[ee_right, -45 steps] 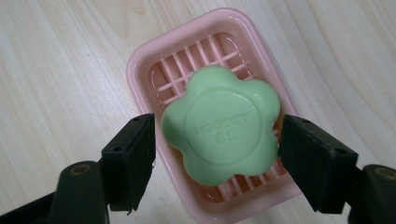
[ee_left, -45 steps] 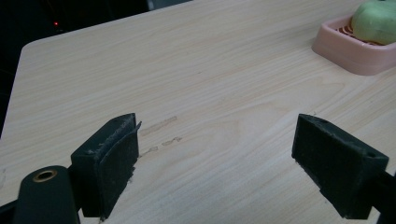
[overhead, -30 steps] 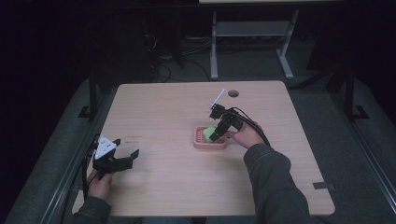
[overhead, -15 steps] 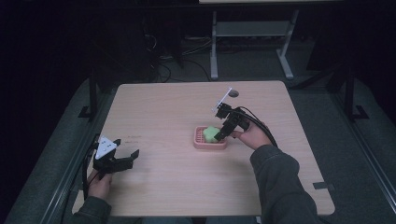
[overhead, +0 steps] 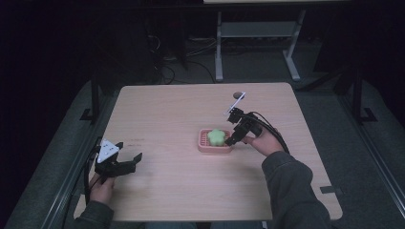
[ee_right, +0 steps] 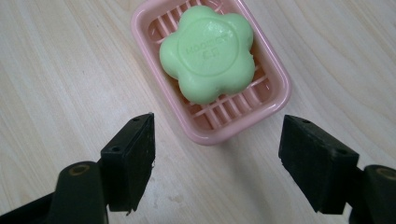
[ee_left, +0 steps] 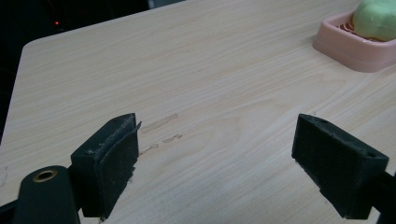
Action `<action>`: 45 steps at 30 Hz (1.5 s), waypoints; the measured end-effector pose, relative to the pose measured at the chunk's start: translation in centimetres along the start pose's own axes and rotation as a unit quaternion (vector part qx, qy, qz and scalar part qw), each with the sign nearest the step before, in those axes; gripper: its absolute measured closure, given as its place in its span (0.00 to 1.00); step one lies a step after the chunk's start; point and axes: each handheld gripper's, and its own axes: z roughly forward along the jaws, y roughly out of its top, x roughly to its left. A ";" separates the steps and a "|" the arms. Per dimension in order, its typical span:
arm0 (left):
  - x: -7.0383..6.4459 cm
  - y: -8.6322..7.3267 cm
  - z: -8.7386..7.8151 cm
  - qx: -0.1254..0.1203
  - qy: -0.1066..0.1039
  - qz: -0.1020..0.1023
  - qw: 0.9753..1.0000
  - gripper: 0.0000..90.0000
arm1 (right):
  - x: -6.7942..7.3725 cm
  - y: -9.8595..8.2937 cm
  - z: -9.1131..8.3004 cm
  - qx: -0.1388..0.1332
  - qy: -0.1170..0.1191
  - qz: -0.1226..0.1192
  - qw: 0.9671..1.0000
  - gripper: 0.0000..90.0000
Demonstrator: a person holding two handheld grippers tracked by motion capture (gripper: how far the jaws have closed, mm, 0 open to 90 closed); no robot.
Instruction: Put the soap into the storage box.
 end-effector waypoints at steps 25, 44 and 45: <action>-0.1 0.0 0.1 0.001 0.000 0.002 1.000 0.16 | -0.6 -4.6 -1.4 -0.003 -0.004 0.033 0.999 0.29; -0.1 -0.1 0.1 0.005 -0.001 0.003 1.000 0.16 | 0.0 -8.1 -1.4 -0.015 0.000 0.046 0.999 0.29; -0.1 -0.1 0.1 0.005 -0.001 0.003 1.000 0.16 | 0.0 -8.3 -1.5 -0.017 0.002 0.048 0.999 0.29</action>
